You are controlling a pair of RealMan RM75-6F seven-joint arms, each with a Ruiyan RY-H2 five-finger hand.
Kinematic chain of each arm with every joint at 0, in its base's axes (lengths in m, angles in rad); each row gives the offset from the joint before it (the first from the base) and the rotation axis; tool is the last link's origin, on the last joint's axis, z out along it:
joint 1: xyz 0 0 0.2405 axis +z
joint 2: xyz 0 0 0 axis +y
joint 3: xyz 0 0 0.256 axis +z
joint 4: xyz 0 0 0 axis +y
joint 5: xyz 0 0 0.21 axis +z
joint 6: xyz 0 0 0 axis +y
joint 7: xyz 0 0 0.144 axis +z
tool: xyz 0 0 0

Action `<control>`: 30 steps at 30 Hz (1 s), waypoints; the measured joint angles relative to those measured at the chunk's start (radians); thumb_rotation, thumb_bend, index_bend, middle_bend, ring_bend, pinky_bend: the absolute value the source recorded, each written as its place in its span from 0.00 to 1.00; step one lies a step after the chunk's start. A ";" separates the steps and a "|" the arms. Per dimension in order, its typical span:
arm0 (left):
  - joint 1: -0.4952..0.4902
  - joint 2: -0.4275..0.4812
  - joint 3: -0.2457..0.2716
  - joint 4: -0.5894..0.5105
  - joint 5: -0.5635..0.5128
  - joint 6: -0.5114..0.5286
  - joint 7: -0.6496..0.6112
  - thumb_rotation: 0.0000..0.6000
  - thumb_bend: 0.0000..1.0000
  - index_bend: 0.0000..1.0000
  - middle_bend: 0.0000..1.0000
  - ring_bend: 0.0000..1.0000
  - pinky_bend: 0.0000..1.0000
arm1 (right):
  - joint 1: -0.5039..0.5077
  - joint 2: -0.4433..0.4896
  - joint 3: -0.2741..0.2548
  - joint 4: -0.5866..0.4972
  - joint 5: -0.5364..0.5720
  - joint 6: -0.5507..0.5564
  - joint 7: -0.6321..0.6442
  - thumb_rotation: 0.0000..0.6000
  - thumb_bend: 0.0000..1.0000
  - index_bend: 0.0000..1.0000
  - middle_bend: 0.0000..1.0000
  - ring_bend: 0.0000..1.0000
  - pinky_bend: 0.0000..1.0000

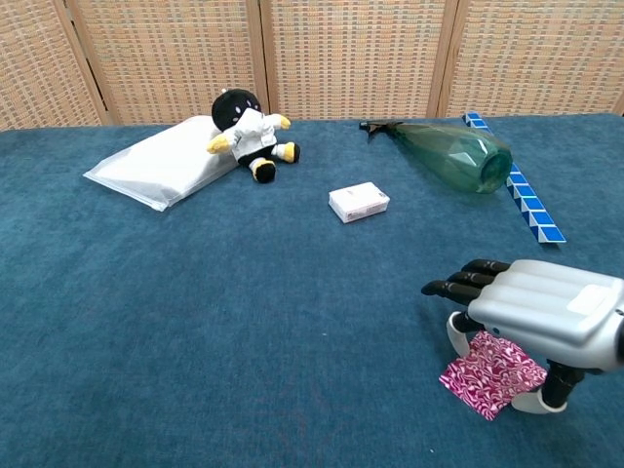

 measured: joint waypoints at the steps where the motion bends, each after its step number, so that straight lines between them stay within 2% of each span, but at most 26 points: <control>1: 0.000 0.000 0.000 0.000 0.000 0.000 0.000 1.00 0.00 0.00 0.00 0.00 0.00 | 0.000 0.001 0.000 -0.001 0.001 0.000 -0.003 1.00 0.26 0.35 0.00 0.00 0.00; 11: 0.000 0.000 0.001 0.000 0.001 0.000 -0.001 1.00 0.00 0.00 0.00 0.00 0.00 | -0.007 0.020 0.005 -0.025 0.000 0.004 -0.014 1.00 0.26 0.33 0.00 0.00 0.00; 18: 0.000 0.000 0.000 -0.001 -0.001 0.000 0.004 1.00 0.00 0.00 0.00 0.00 0.00 | -0.009 0.051 0.009 -0.052 -0.001 -0.003 -0.016 1.00 0.22 0.24 0.00 0.00 0.00; 23: 0.000 0.001 0.000 -0.003 -0.001 -0.001 0.004 1.00 0.00 0.00 0.00 0.00 0.00 | -0.012 0.059 0.012 -0.061 -0.001 -0.003 -0.014 1.00 0.21 0.22 0.00 0.00 0.00; 30: 0.000 0.001 0.000 -0.002 -0.001 -0.001 0.002 1.00 0.00 0.00 0.00 0.00 0.00 | -0.022 0.083 0.053 -0.066 -0.017 0.027 0.058 1.00 0.21 0.22 0.00 0.00 0.00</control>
